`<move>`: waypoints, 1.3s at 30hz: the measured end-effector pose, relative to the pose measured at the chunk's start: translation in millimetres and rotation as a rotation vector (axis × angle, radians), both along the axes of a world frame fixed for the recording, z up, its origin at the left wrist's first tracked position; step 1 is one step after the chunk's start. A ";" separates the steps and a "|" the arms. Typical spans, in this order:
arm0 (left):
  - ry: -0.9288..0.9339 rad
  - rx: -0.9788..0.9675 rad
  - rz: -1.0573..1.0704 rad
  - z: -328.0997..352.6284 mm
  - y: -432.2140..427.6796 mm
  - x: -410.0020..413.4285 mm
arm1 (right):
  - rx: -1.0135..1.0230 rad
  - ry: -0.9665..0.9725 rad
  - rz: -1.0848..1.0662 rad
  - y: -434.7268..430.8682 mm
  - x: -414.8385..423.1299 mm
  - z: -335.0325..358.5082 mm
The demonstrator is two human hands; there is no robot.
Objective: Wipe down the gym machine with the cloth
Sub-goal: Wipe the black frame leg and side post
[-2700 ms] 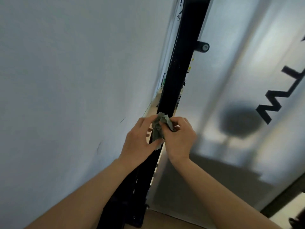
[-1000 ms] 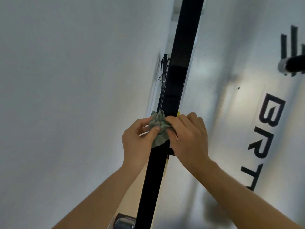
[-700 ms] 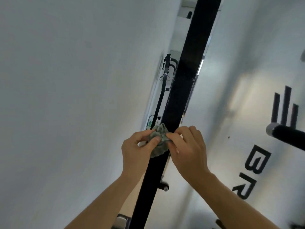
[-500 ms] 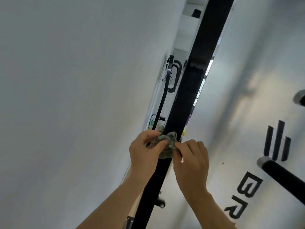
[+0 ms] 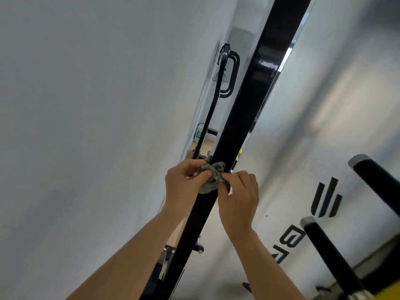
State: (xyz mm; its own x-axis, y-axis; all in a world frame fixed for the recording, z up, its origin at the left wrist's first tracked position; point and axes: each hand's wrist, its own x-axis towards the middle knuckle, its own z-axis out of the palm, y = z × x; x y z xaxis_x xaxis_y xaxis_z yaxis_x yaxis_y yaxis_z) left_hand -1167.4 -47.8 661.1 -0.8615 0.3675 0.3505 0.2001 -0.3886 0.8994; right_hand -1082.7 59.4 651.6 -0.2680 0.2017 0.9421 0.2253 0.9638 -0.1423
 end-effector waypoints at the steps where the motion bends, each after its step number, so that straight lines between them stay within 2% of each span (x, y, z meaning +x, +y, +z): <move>1: 0.000 -0.005 -0.003 6.8 -0.7 0.0 | -0.007 -0.003 0.001 -0.3 -0.3 6.5; 13: -0.007 -0.023 -0.013 114.8 1.4 -1.9 | -0.024 0.016 0.018 3.1 2.7 116.5; 29: 0.154 -0.018 0.076 279.9 5.4 -1.7 | -0.030 0.051 -0.014 5.7 3.9 276.9; 34: 0.255 -0.173 0.138 291.1 1.2 -0.9 | -0.217 -0.094 -0.017 -4.9 18.6 296.3; 39: 0.343 -0.361 0.100 266.3 -28.5 30.0 | -0.624 -0.211 0.099 -38.6 73.2 273.7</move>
State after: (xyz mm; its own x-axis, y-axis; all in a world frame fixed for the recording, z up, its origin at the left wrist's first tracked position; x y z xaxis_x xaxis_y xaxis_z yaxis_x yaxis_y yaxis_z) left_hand -1137.5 -76.3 927.4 -0.7564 0.4389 0.4850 0.5275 -0.0294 0.8491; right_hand -1009.4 20.8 925.3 -0.4790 0.6571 0.5820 0.2244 0.7327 -0.6425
